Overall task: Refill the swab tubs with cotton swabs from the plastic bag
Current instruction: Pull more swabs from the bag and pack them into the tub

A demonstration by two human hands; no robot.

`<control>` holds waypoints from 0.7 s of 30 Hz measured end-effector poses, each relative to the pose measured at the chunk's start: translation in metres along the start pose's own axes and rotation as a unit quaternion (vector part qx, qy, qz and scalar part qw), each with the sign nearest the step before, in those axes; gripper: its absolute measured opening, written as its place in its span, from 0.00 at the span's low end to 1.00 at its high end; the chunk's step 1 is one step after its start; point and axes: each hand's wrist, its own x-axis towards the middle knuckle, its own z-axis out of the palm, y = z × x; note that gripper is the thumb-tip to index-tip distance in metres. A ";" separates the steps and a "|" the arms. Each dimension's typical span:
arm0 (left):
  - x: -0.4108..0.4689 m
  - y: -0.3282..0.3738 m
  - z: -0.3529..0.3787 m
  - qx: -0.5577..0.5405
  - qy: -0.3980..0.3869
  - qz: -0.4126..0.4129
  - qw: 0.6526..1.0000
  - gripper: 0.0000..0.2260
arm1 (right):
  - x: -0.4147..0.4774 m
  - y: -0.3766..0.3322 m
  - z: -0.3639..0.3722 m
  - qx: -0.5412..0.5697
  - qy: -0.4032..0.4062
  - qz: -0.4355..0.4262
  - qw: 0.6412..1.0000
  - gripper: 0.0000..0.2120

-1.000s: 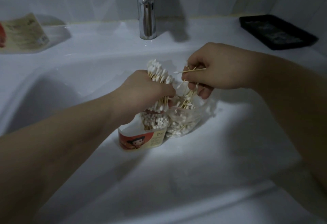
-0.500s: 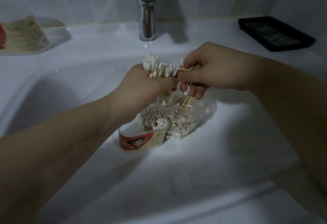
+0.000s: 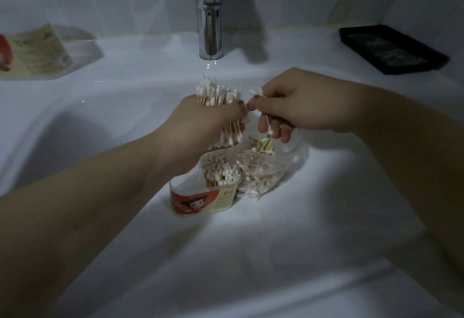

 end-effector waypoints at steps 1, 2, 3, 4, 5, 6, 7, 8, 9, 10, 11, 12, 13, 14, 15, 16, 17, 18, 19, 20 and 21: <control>0.000 0.000 0.000 -0.007 -0.005 -0.001 1.000 0.05 | 0.000 -0.001 0.003 -0.008 -0.012 -0.004 1.000 0.16; 0.000 0.000 0.000 -0.010 -0.010 -0.001 1.000 0.07 | -0.001 -0.002 0.005 -0.016 -0.025 -0.007 1.000 0.16; 0.000 -0.001 0.000 -0.009 -0.014 -0.001 1.000 0.09 | -0.002 -0.003 0.007 -0.024 -0.036 -0.010 0.999 0.16; -0.001 -0.001 0.000 -0.006 -0.018 0.001 1.000 0.12 | -0.002 -0.004 0.008 -0.028 -0.044 -0.011 0.999 0.15; -0.002 -0.002 0.000 -0.006 -0.021 0.005 1.000 0.13 | -0.003 -0.005 0.009 -0.028 -0.047 -0.012 0.998 0.15; -0.002 -0.002 0.000 -0.007 -0.024 0.010 1.000 0.14 | -0.003 -0.006 0.009 -0.025 -0.048 -0.014 0.998 0.15; -0.003 -0.002 0.000 -0.010 -0.026 0.016 0.999 0.14 | -0.003 -0.006 0.008 -0.021 -0.048 -0.016 0.999 0.15; -0.003 -0.001 0.001 -0.013 -0.028 0.022 0.999 0.13 | -0.004 -0.006 0.008 -0.017 -0.048 -0.019 0.999 0.14; -0.004 -0.001 0.001 -0.017 -0.029 0.025 0.999 0.12 | -0.004 -0.006 0.007 -0.017 -0.049 -0.022 0.998 0.13; -0.005 -0.001 0.002 -0.023 -0.030 0.027 0.999 0.12 | -0.003 -0.005 0.007 -0.018 -0.053 -0.023 0.998 0.13; -0.005 -0.001 0.003 -0.028 -0.031 0.027 0.999 0.11 | -0.003 -0.004 0.007 -0.023 -0.056 -0.022 0.998 0.12; -0.006 -0.001 0.004 -0.031 -0.033 0.028 0.999 0.11 | -0.002 -0.004 0.008 -0.031 -0.059 -0.024 0.997 0.12; -0.006 -0.001 0.004 -0.032 -0.033 0.027 0.999 0.10 | -0.002 -0.004 0.008 -0.039 -0.060 -0.028 0.997 0.12; -0.006 -0.001 0.005 -0.033 -0.030 0.024 0.999 0.10 | 0.000 -0.003 0.009 -0.046 -0.058 -0.032 0.997 0.12; -0.006 -0.001 0.005 -0.034 -0.025 0.022 0.999 0.10 | 0.001 -0.003 0.009 -0.050 -0.056 -0.035 0.997 0.11; -0.005 -0.001 0.005 -0.036 -0.017 0.020 0.999 0.10 | 0.002 -0.002 0.007 -0.048 -0.055 -0.034 0.997 0.09; -0.004 -0.001 0.005 -0.041 -0.006 0.019 0.999 0.10 | 0.003 -0.001 0.005 -0.041 -0.057 -0.031 0.997 0.07; -0.003 -0.001 0.005 -0.051 0.004 0.017 0.999 0.08 | 0.003 -0.001 0.002 -0.040 -0.063 -0.027 0.997 0.06; -0.002 0.000 0.004 -0.065 0.011 0.016 0.998 0.06 | 0.002 0.000 0.000 -0.042 -0.069 -0.020 0.997 0.09; -0.001 0.000 0.004 -0.079 0.016 0.018 0.997 0.05 | 0.002 0.000 -0.003 -0.045 -0.072 -0.013 0.996 0.14; 0.000 0.001 0.003 -0.089 0.019 0.019 0.996 0.05 | 0.001 0.000 -0.005 -0.044 -0.071 -0.006 0.996 0.18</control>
